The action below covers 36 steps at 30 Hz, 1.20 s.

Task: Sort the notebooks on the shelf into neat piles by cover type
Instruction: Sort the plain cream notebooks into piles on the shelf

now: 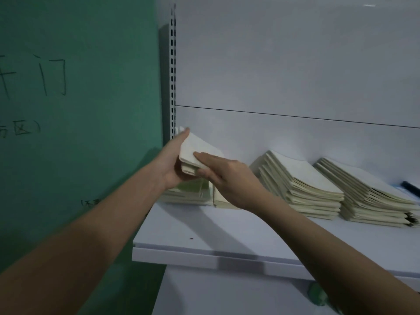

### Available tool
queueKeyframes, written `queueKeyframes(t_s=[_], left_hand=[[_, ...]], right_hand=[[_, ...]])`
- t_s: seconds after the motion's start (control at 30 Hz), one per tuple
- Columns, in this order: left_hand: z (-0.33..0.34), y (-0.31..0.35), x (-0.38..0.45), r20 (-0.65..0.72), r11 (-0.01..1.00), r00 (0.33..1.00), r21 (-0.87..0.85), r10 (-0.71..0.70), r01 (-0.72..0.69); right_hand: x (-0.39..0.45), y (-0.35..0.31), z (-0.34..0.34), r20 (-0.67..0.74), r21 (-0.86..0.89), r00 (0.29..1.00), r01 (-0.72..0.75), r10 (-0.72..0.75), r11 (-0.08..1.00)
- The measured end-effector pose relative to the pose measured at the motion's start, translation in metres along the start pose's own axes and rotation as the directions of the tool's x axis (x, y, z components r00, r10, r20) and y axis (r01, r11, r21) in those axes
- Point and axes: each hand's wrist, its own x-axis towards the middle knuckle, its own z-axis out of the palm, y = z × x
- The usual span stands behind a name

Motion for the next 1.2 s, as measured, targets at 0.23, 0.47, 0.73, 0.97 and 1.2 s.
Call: queueKeyframes(t_s=[0.23,0.47,0.73,0.97,1.2], left_hand=[[-0.014,-0.008,0.007,-0.090,0.992,0.990,0.062,0.113,-0.107],[-0.013,-0.005,0.010,-0.108,0.978,0.976,0.106,0.189,-0.178],[-0.008,-0.025,0.010,-0.178,0.980,0.964,0.065,0.198,-0.189],[0.010,-0.027,0.010,-0.235,0.970,0.941,0.084,0.243,-0.229],[0.030,-0.021,0.002,-0.357,0.967,0.899,0.064,0.255,-0.248]], right_hand=[[-0.003,0.061,0.018,-0.134,0.633,0.811,-0.372,0.569,0.679],[-0.047,0.108,0.070,0.213,-0.167,0.901,-0.347,0.377,0.923],[-0.024,0.128,0.037,0.132,0.044,0.874,-0.477,0.468,0.878],[-0.007,0.139,0.009,-0.096,0.072,0.868,-0.482,0.487,0.873],[-0.014,0.132,0.009,-0.020,0.077,0.947,-0.320,0.322,0.944]])
